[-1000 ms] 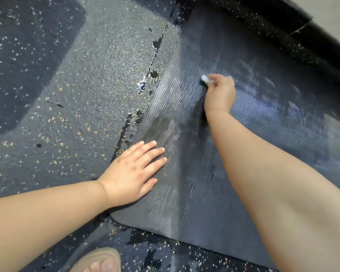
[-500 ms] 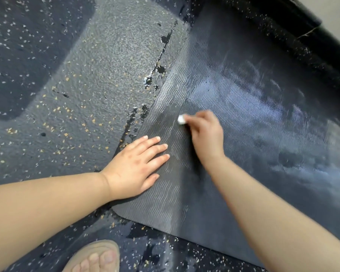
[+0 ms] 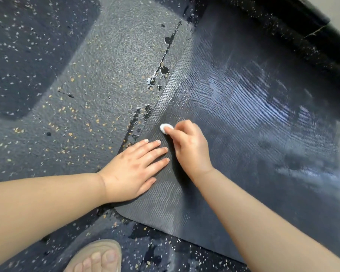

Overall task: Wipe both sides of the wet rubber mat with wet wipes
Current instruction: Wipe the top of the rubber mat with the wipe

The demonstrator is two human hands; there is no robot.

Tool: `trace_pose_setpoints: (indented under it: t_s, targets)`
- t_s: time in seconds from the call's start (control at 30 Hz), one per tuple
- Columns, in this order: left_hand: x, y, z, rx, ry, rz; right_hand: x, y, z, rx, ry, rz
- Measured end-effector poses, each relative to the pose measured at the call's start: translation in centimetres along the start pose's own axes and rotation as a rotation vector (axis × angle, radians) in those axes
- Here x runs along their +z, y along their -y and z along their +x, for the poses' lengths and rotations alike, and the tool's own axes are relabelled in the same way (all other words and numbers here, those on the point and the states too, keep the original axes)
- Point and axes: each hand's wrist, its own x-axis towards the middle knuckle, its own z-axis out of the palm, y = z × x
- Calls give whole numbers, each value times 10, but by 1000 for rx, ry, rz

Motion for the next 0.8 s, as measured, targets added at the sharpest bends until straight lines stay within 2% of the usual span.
trace_pose_setpoints:
  t_s: [0.07,0.13,0.27,0.33,0.4,0.53,0.7,0.73,0.8]
  targets:
    - [0,-1,-8,9,6,3,-7,-10,10,-64,43,-4]
    - [-1,-2,-14,8,-2,-4,-11,-30,41,8,9,-82]
    - [-4,1,-14,12,-14,-41,-14,-77,122,425,-210,-121]
    - [-6,4,-12,17,-4,-52,-6,-79,135,548,-277,-110]
    - [-6,6,-11,17,-2,-64,7,-59,126,503,-275,-95]
    - [-2,5,-13,18,1,-80,20,-10,61,202,-221,-19]
    - [0,6,-16,32,15,-79,5,4,18,-131,77,50]
    - [0,6,-17,37,15,-79,2,-1,28,-142,115,46]
    - [-1,7,-18,45,6,-84,-1,-15,62,-40,102,-1]
